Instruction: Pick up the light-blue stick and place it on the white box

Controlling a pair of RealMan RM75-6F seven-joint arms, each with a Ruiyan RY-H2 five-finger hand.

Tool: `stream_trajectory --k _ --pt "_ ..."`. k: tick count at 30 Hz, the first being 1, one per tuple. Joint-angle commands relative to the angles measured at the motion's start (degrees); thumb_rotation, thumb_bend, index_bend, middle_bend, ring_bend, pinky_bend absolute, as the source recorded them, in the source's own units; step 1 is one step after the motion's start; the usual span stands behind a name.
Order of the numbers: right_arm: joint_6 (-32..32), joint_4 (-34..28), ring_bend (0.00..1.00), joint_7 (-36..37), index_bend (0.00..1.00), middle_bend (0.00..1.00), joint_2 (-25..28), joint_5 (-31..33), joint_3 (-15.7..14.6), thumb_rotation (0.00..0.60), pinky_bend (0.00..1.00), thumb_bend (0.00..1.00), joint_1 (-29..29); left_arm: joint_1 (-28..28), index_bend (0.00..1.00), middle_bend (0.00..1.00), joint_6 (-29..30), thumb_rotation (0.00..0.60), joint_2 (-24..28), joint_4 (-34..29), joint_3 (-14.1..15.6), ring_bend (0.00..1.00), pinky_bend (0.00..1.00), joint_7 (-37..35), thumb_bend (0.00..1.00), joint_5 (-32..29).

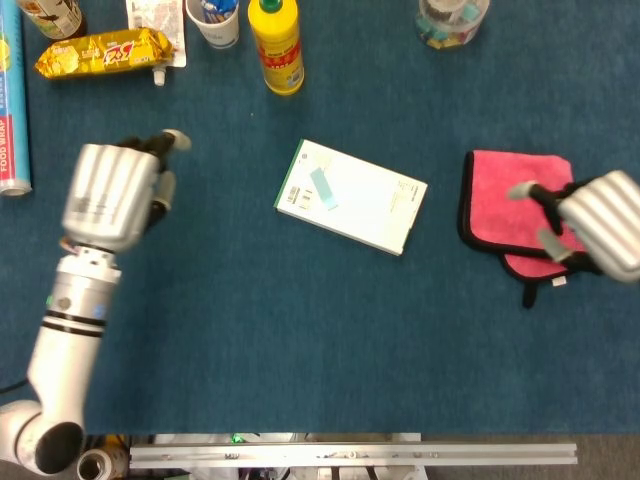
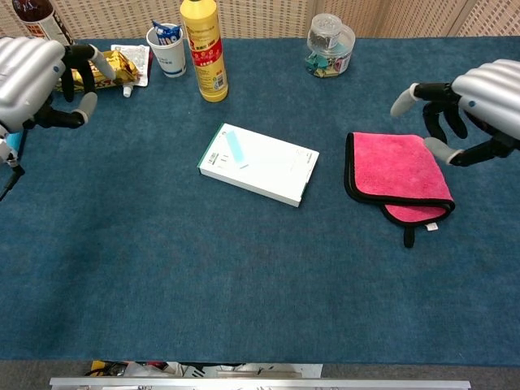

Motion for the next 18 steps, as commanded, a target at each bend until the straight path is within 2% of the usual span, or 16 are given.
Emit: stream_trajectory --k 1,3,4,6,9,18 --pt "-3.5 -0.9 0.88 -2.1 0.32 0.88 -1.5 1.9 0.7 0.6 0.9 0.56 2.6 2.9 0.35 0.54 0.6 0.6 1.3 5.2 -0.3 0.56 0.79 -6.0 0.48 2.7" --pt "-5.3 -0.9 0.97 -2.8 0.31 0.97 -2.4 3.2 1.2 0.6 0.97 0.65 4.2 4.1 0.35 0.54 1.2 0.6 1.2 7.6 -0.2 0.56 0.79 -8.3 0.48 3.7" --pt "-6.2 -0.8 0.99 -3.0 0.3 0.99 -2.8 3.9 1.4 0.6 0.99 0.68 4.9 4.6 0.35 0.54 1.5 0.6 1.1 8.6 -0.2 0.56 0.79 -9.2 0.48 4.1" --pt "-8.4 -0.4 1.0 -3.4 0.28 1.0 -3.8 5.7 2.0 0.6 1.0 0.82 6.6 5.9 0.35 0.54 1.9 0.6 0.9 10.3 -0.1 0.56 0.79 -10.8 0.48 4.6" --pt "-11.8 0.4 1.0 -5.0 0.26 1.0 -5.3 8.6 2.5 0.6 1.0 0.98 9.1 7.4 0.35 0.55 2.3 0.6 1.1 11.4 -0.1 0.56 0.79 -12.4 0.48 4.9" --pt "-21.0 3.8 1.0 -11.5 0.25 1.0 -10.8 20.5 3.8 0.6 1.0 1.0 17.0 10.5 0.35 0.55 1.2 0.6 3.4 10.4 -0.5 0.57 0.79 -14.6 0.48 5.0"
